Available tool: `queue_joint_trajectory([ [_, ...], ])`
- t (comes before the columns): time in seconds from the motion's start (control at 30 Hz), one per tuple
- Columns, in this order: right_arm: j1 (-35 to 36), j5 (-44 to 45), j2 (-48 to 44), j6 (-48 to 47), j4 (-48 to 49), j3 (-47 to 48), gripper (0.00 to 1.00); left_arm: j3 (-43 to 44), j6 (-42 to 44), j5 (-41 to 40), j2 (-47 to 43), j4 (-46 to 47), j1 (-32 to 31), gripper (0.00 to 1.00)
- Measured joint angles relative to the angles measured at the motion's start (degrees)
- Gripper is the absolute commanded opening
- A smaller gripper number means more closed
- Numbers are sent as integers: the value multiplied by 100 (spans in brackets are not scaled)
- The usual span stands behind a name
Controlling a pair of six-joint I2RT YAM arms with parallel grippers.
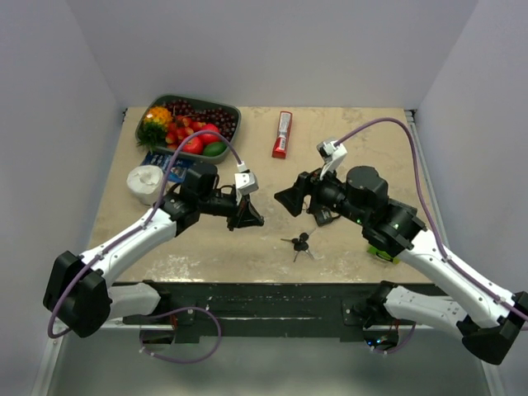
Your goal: Unlock with the key
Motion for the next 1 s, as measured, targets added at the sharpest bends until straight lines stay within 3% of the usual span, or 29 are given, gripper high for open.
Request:
queue_joint_trajectory([
  [0.23, 0, -1045, 330, -527, 221, -400, 52, 234, 313, 483, 122, -570, 0, 0],
  [0.5, 68, -1974, 824, -573, 675, -988, 38, 284, 455, 756, 162, -831, -2, 0],
  [0.7, 94, -2308, 935, -575, 1078, -997, 25, 293, 459, 861, 184, -918, -2, 0],
  [1.0, 103, -2470, 1095, -595, 1215, -997, 16, 293, 463, 911, 195, -942, -2, 0],
])
